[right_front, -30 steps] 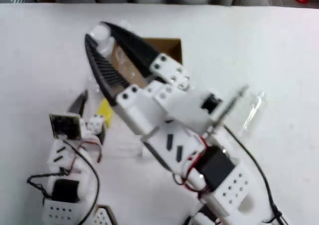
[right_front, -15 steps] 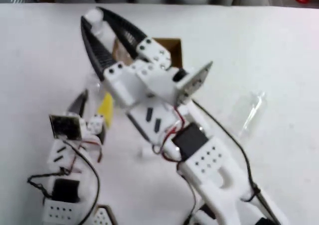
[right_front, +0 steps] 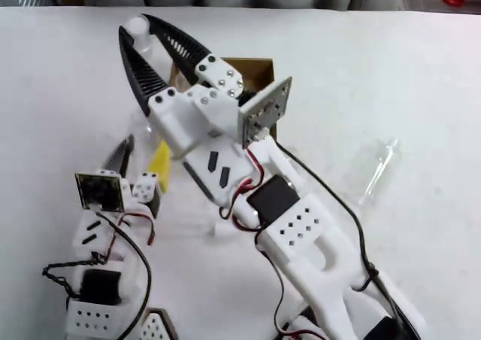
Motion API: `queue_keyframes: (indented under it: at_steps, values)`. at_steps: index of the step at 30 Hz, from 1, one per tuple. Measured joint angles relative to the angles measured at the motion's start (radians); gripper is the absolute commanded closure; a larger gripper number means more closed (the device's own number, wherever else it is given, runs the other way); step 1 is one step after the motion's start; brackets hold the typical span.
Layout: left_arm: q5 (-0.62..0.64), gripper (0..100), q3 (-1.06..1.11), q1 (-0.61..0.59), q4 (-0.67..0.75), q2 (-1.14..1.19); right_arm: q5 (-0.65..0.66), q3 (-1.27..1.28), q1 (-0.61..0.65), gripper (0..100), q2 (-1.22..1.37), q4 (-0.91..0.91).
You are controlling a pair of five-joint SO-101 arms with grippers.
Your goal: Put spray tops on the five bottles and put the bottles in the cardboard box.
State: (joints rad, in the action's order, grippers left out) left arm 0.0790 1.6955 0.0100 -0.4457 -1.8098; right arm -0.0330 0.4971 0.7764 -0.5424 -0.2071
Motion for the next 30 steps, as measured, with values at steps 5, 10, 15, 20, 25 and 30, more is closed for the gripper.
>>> queue_keyframes:
  at_steps: [5,10,15,20,25,30]
  values:
    - [0.0,98,0.0,0.0,0.0,0.0,0.0,0.002,0.0,98.2,0.028,0.0]
    - [0.0,98,0.0,0.0,0.0,0.0,0.0,0.002,0.014,98.2,0.037,0.023]
    - [0.0,98,0.0,0.0,0.0,0.0,0.0,0.002,0.049,98.2,0.037,0.12]
    - [0.0,98,0.0,0.0,0.0,0.0,0.0,0.0,0.044,98.2,0.038,0.203]
    - [0.0,98,0.0,0.0,0.0,0.0,0.0,-0.043,0.057,98.2,0.038,0.351]
    - [0.0,98,0.0,0.0,0.0,0.0,-0.052,-0.084,0.049,98.2,0.038,0.423]
